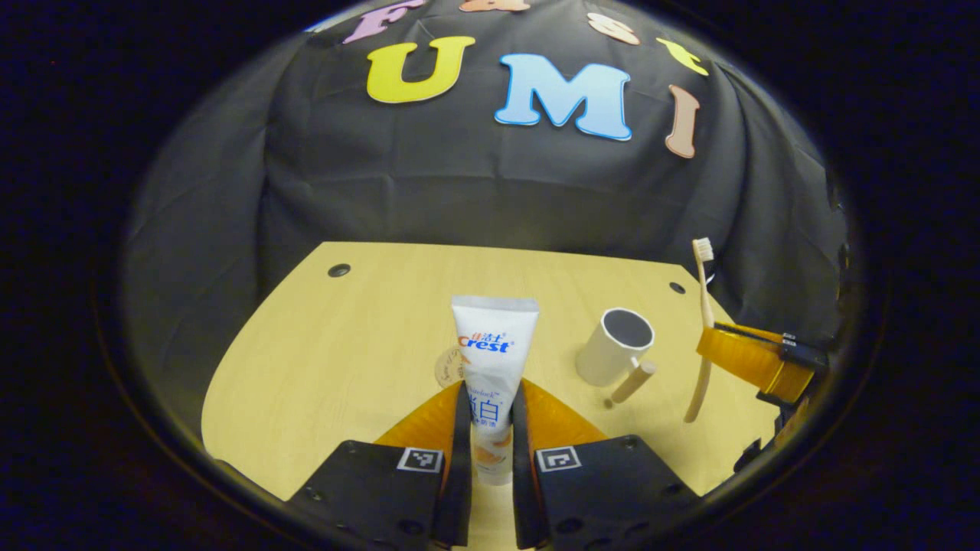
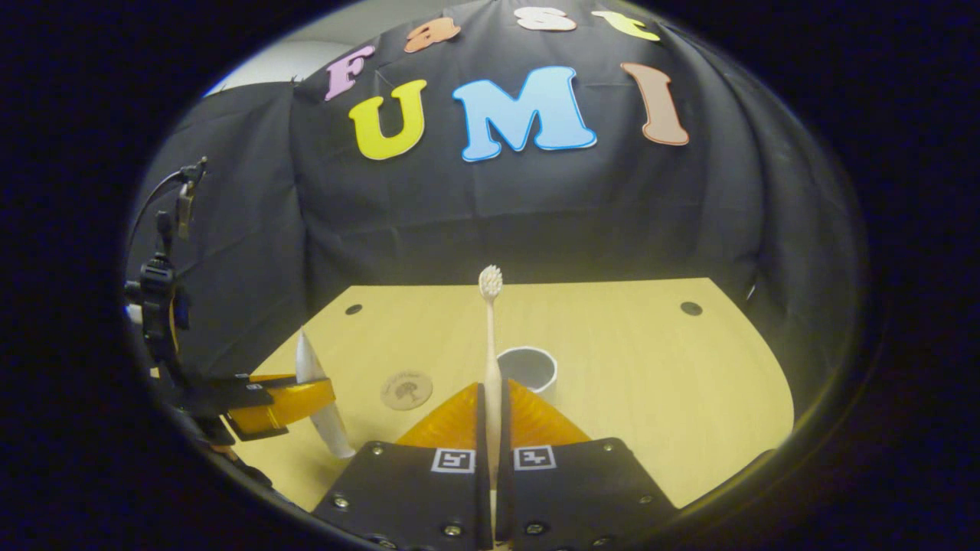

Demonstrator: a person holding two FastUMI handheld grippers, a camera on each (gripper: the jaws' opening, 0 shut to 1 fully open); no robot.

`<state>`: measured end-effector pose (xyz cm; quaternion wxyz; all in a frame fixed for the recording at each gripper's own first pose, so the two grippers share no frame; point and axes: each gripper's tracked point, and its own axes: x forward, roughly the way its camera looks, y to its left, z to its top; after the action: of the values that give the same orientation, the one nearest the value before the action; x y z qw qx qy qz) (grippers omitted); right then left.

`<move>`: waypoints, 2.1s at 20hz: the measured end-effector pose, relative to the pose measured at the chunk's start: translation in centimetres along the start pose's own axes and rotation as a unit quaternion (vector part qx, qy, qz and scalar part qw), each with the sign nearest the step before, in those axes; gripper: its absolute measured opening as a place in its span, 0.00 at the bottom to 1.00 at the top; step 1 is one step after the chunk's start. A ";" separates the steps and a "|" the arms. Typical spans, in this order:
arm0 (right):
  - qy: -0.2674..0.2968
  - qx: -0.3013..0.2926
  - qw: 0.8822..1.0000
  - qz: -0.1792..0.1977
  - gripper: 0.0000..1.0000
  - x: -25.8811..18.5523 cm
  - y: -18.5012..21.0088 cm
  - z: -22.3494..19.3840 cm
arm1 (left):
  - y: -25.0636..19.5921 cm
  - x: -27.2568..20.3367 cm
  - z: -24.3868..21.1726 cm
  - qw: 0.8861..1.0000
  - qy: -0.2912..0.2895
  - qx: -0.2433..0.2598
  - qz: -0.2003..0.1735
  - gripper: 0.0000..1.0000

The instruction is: Put the toothbrush and toothpaste on the desktop into the cup, then pick up the cup and place it on the coaster on the desktop.

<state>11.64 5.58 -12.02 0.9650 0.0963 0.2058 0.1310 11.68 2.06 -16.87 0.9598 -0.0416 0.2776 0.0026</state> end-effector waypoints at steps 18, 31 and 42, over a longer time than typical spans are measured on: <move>-0.073 -0.086 0.993 -0.020 0.04 11.0 -1.0 4.5 | -0.5 -1.4 8.7 0.990 -0.135 -0.028 -0.012 0.30; -0.027 -0.090 0.995 -0.016 0.17 11.6 -1.0 0.9 | -1.1 -0.2 8.0 0.992 -0.119 -0.043 -0.015 0.30; -0.061 -0.064 0.995 -0.035 0.97 6.3 -3.4 3.8 | -4.3 2.4 8.1 0.991 -0.113 -0.052 -0.048 0.30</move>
<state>19.54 3.72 -11.80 0.9839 0.0352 0.1412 0.1035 18.12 -1.59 -10.95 0.9805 -0.1039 0.1648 -0.0240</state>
